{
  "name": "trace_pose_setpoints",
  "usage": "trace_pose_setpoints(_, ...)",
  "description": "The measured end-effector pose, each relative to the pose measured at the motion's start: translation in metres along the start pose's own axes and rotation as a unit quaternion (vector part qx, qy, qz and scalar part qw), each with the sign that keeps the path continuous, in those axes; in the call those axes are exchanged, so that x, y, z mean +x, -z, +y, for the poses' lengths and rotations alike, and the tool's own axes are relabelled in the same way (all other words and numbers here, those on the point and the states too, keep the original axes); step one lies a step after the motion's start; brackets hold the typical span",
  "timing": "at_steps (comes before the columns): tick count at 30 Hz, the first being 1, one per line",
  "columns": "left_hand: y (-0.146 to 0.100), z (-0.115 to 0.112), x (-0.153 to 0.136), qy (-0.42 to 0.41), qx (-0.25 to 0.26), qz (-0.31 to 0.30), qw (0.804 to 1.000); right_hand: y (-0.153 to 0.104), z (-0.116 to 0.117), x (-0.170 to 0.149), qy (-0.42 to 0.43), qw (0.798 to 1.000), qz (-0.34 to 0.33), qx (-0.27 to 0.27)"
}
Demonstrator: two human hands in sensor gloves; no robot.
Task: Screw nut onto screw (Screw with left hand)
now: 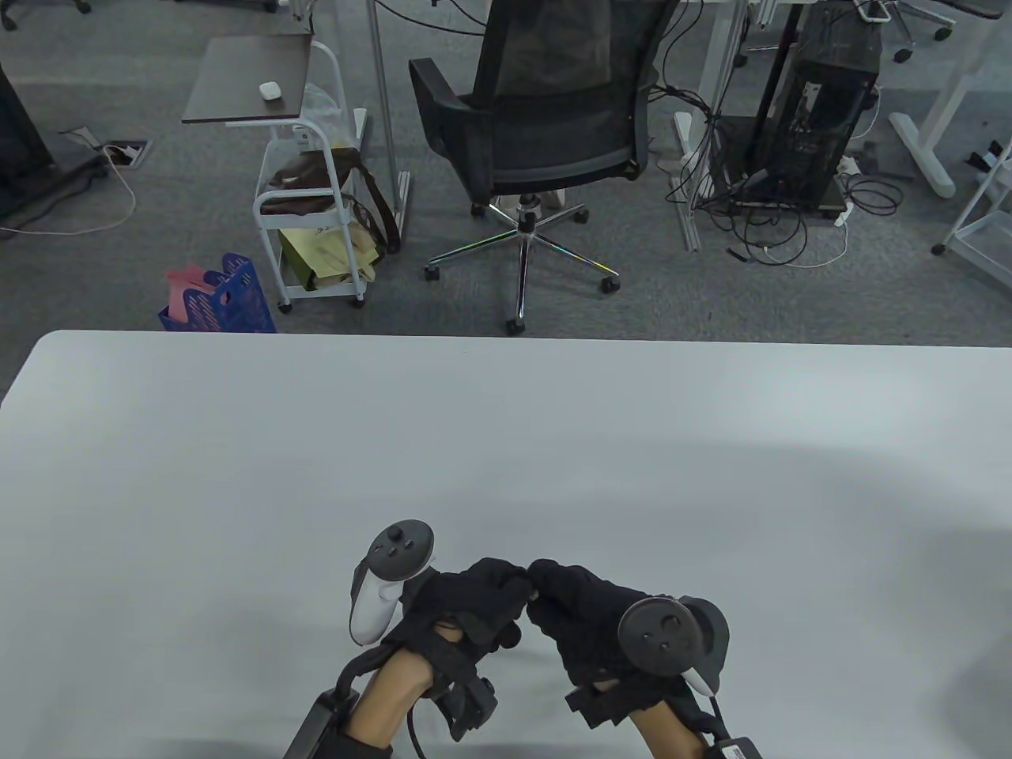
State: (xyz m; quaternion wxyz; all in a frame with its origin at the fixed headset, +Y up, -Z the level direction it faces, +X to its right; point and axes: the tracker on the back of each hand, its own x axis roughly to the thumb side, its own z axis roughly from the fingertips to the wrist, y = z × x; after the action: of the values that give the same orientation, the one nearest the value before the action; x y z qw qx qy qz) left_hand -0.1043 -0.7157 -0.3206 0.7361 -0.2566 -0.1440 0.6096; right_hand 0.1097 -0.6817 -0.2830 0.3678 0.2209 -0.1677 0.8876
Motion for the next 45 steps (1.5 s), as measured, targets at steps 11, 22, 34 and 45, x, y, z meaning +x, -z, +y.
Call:
trace_pose_setpoints(11, 0.001, -0.0015, -0.0005, 0.001, -0.013, 0.004, 1.0, 0.0, -0.0006, 0.0007, -0.004, 1.0, -0.001, 0.0)
trace_pose_setpoints(22, 0.0017, -0.0024, -0.0006, 0.004, -0.019, -0.001, 1.0, 0.0001, -0.0012, 0.0006, -0.003, 1.0, -0.001, -0.001)
trace_pose_setpoints(34, 0.0015, -0.001, 0.0011, 0.005, -0.019, -0.005, 1.0, 0.0, -0.002, 0.0013, 0.002, 1.0, -0.002, -0.003)
trace_pose_setpoints(45, 0.0009, -0.0005, 0.0009, -0.004, -0.019, -0.007, 1.0, -0.0001, -0.0028, 0.001, 0.007, 1.0, -0.002, -0.004)
